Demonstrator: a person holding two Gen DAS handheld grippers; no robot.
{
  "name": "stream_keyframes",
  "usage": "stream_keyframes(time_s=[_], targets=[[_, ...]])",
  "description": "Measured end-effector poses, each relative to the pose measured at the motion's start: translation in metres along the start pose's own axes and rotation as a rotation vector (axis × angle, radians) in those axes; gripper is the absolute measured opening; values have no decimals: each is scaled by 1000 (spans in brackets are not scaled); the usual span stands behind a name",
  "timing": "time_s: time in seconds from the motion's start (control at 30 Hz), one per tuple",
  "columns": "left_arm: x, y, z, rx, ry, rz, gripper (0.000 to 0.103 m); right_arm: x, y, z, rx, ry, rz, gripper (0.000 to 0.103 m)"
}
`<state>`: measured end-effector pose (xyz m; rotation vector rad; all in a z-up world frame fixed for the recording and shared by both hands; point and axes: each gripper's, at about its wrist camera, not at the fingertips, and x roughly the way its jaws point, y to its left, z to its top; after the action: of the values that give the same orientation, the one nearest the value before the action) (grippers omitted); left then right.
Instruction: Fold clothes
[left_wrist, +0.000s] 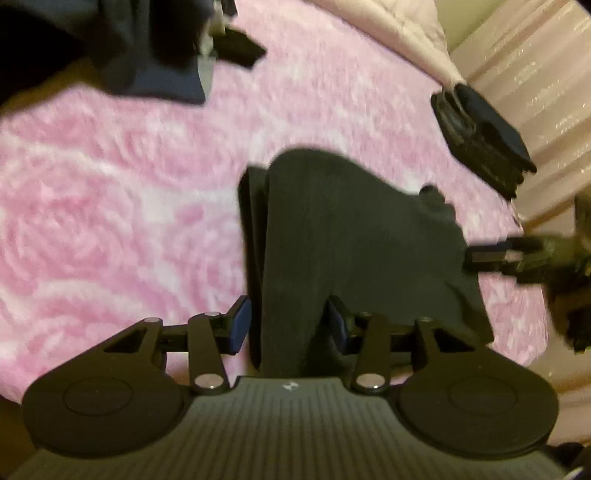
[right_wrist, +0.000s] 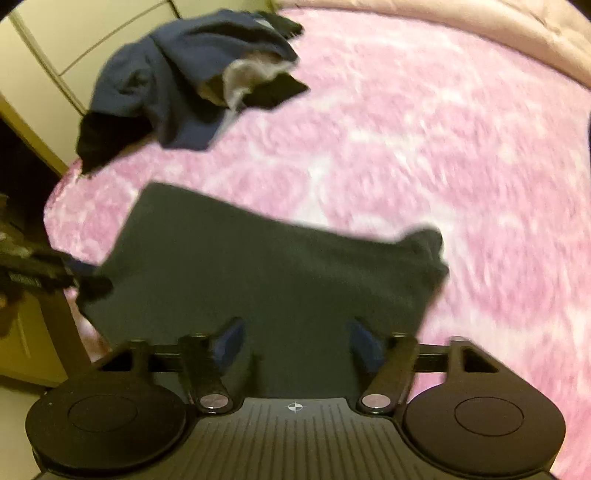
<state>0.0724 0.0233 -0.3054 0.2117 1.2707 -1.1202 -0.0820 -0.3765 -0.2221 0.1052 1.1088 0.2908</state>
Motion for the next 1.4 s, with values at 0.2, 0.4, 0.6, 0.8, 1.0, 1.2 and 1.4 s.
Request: stream_keyframes(time_s=[0.2, 0.4, 0.6, 0.8, 1.0, 1.2, 1.4], targets=[[-7, -9, -19, -12, 13, 13, 33, 18, 40, 32, -310, 13, 85, 79], [-10, 14, -15, -199, -21, -68, 24, 16, 97, -3, -599, 57, 123, 79], [-9, 49, -6, -454, 4, -252, 21, 30, 155, -80, -839, -8, 27, 96], [-12, 53, -2, -581, 29, -339, 19, 47, 175, -99, -752, -164, -133, 96], [-13, 54, -4, -738, 14, -408, 19, 62, 186, -111, -823, -259, -242, 94], [-18, 49, -6, -769, -11, -410, 19, 50, 148, -123, -792, -286, -356, 78], [-24, 37, -5, -641, -16, -266, 18, 34, 115, -149, -866, -234, -409, 74]])
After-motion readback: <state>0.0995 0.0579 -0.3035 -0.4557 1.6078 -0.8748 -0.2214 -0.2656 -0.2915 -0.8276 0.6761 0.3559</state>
